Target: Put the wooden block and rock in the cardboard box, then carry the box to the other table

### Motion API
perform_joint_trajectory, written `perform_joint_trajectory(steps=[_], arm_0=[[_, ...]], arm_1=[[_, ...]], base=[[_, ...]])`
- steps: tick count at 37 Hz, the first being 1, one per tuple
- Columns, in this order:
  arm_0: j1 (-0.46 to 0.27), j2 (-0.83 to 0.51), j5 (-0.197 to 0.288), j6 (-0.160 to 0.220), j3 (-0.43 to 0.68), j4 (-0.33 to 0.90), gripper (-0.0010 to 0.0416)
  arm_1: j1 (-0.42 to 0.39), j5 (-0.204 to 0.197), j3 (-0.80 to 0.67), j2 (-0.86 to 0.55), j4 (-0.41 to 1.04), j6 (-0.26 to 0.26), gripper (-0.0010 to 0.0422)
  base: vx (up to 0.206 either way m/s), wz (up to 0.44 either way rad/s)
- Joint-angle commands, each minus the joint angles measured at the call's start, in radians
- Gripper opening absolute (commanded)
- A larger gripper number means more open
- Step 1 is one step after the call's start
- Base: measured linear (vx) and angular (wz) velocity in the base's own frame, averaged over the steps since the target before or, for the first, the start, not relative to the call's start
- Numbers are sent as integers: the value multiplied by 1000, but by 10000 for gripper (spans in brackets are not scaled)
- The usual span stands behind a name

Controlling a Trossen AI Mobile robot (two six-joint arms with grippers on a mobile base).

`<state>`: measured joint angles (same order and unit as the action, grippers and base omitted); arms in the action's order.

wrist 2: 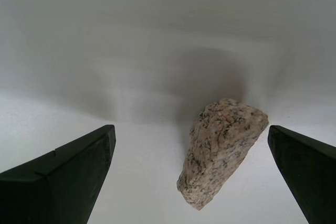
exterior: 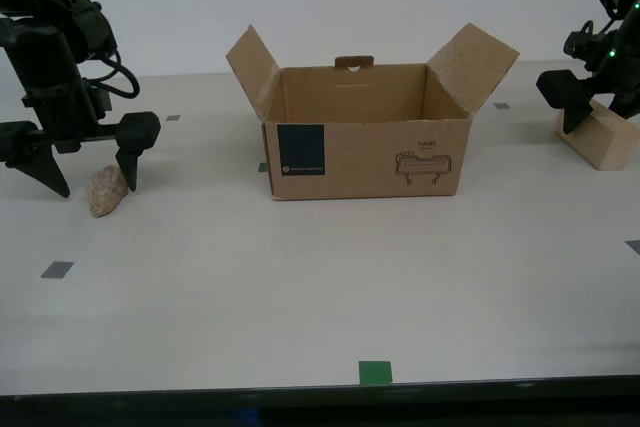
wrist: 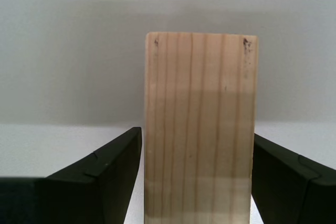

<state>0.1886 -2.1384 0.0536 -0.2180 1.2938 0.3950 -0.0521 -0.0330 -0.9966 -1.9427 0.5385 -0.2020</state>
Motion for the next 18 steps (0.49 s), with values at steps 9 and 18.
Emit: perform_joint_trajectory(steps=[9,18], arm_0=[[0,0,2,-3,0,-3,202],[-1,0,2,-3,0,-5,178]], arm_1=[[-2,-3,0,0,-10,-1,398],[-3,-3,2,0,-11,-1,398]], base=[[0,0],[0,0]])
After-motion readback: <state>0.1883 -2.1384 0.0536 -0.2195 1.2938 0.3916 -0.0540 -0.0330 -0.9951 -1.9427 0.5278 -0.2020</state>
